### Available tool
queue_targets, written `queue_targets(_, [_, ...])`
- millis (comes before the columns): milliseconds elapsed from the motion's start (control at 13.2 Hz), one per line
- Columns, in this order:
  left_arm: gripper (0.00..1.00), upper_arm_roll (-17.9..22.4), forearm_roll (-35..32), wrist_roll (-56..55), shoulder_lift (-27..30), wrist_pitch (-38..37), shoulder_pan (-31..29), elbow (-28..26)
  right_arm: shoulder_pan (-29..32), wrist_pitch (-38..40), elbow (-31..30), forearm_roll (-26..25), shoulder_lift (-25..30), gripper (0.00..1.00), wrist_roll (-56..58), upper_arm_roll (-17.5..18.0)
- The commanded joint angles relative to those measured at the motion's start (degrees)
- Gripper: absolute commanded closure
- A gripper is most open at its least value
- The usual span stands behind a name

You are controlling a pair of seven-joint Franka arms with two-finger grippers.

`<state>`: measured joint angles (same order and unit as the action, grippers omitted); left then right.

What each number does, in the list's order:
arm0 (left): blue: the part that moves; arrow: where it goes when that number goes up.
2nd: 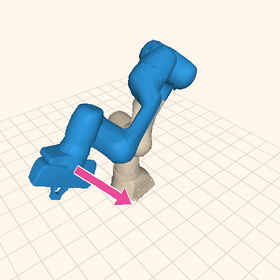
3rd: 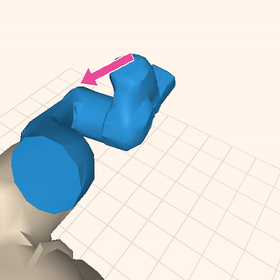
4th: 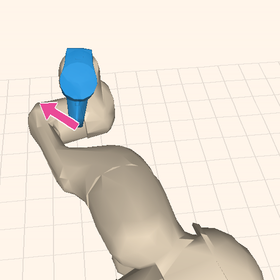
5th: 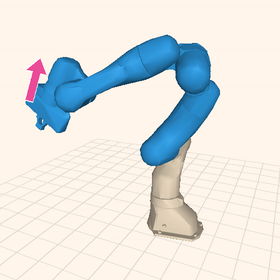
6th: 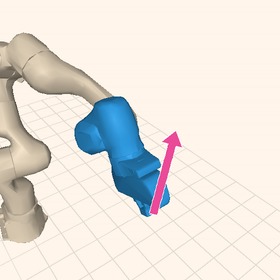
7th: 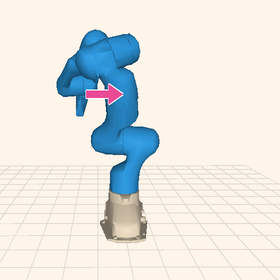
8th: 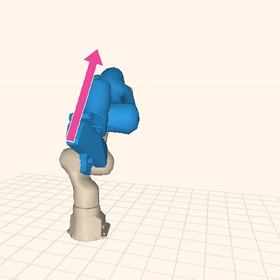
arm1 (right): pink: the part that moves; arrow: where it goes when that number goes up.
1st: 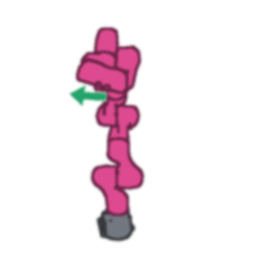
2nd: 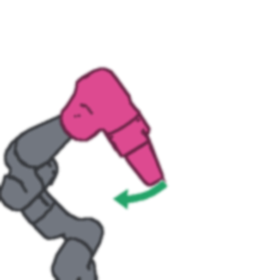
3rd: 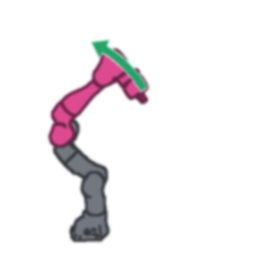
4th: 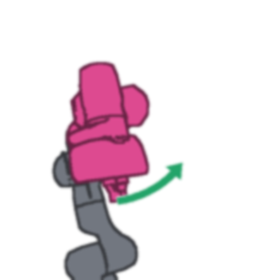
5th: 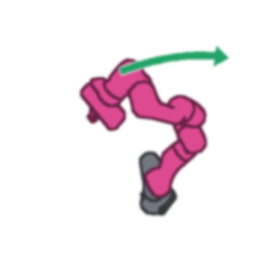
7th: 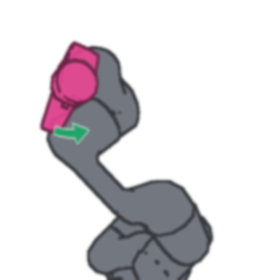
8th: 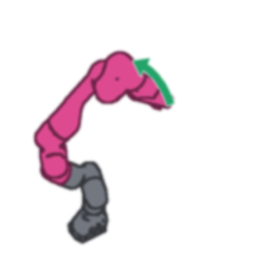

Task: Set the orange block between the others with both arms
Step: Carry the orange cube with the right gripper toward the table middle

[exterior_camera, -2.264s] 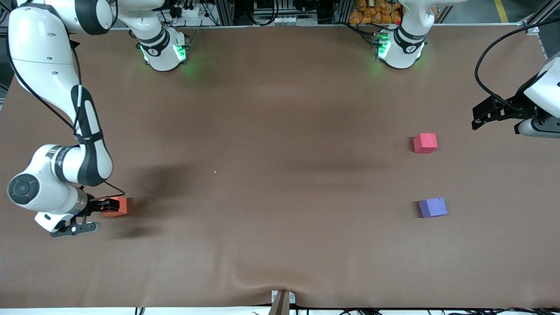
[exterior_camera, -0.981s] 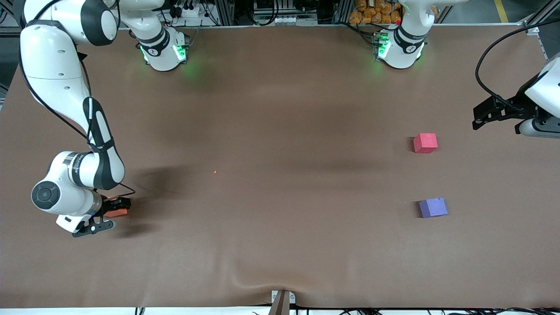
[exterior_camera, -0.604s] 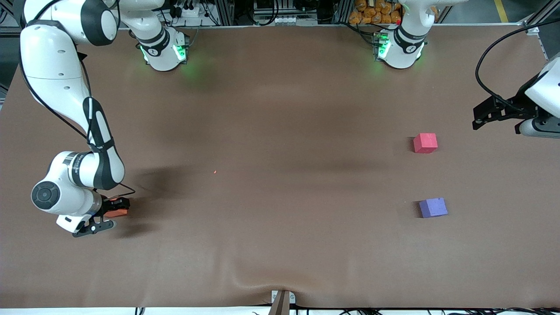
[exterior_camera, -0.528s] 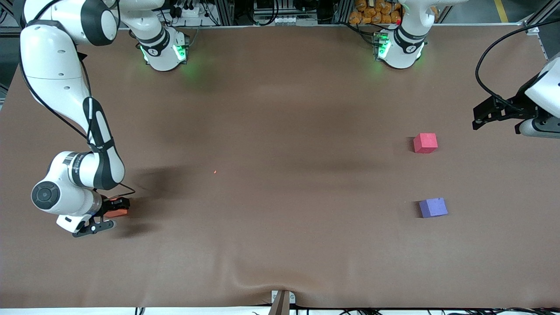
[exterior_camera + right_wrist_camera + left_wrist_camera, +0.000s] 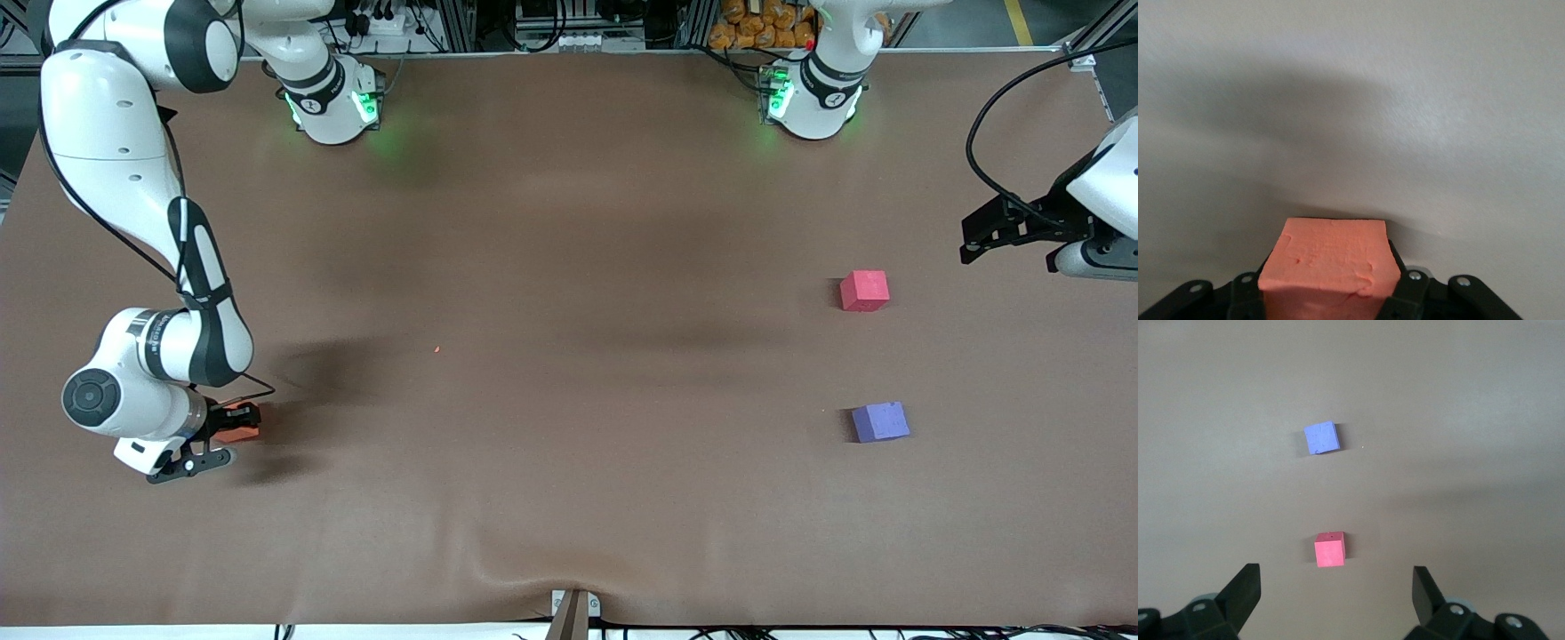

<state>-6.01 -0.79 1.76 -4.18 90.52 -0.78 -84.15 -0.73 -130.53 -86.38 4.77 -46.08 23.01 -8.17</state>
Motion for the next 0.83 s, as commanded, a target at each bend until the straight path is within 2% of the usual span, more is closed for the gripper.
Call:
queue_targets(0, [0.0, -0.32, -0.35, 1.14, 0.05, 0.28, -0.37, 0.3, 0.2, 1.49, 1.47, 10.13, 1.51, 0.54, 0.81, 0.61])
queue_targets(226, [0.0, -0.32, -0.35, 1.14, 0.05, 0.28, -0.45, 0.3, -1.81, 11.32, 7.17, 16.39, 2.04, 0.51, -3.55, 0.61])
queue_targets(377, [0.0, -0.32, -0.35, 1.14, 0.05, 0.28, -0.46, 0.3, -5.14, 12.23, 9.38, 18.87, 1.87, 0.52, -13.37, 0.61])
queue_targets(755, [0.0, -0.32, -0.35, 1.14, 0.05, 0.28, -0.46, 0.3, -17.35, 12.05, 11.15, 18.7, 1.78, 0.52, -28.7, 0.52])
